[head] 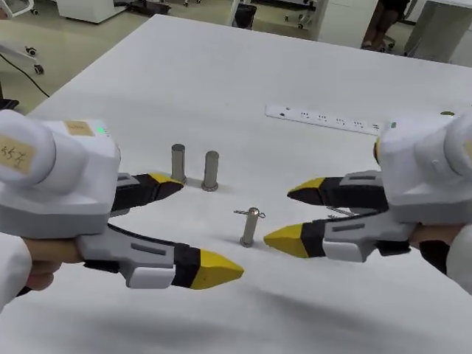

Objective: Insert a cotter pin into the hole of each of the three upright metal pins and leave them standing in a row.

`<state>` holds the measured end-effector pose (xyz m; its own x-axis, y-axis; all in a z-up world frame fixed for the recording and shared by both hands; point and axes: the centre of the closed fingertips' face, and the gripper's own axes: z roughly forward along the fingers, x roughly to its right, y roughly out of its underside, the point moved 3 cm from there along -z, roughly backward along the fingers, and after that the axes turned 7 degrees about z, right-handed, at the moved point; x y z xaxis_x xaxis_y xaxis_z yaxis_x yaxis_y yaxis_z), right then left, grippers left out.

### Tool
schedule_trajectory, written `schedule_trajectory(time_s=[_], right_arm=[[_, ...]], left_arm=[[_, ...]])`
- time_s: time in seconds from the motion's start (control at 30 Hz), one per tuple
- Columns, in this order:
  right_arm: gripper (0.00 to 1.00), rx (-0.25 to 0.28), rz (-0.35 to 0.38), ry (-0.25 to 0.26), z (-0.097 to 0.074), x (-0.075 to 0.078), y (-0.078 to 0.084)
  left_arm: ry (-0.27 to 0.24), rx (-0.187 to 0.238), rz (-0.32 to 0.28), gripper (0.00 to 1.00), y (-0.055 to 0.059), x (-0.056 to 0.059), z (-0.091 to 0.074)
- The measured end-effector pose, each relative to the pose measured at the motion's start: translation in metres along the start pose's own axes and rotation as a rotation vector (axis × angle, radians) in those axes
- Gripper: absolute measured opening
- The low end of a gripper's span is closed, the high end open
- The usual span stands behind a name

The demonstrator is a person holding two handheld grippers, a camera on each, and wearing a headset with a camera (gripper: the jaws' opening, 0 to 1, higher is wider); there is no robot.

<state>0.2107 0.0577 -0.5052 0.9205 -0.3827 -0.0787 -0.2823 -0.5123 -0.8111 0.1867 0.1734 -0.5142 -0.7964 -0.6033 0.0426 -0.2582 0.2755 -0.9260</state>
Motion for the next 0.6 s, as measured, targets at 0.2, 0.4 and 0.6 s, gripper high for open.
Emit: schedule_trajectory(time_s=[0.2, 0.4, 0.6], right_arm=[[0.56, 0.092, 0.093, 0.084, -0.022, 0.002, -0.008], [0.61, 0.105, 0.163, 0.136, -0.045, 0.002, 0.0], [0.69, 0.131, 0.247, 0.173, -0.064, -0.003, 0.013]], left_arm=[[-0.007, 0.005, -0.013, 0.88, 0.001, -0.001, -0.007], [-0.012, 0.005, -0.015, 0.88, -0.001, -0.002, -0.013], [-0.012, 0.0, 0.005, 0.9, -0.001, -0.003, -0.018]])
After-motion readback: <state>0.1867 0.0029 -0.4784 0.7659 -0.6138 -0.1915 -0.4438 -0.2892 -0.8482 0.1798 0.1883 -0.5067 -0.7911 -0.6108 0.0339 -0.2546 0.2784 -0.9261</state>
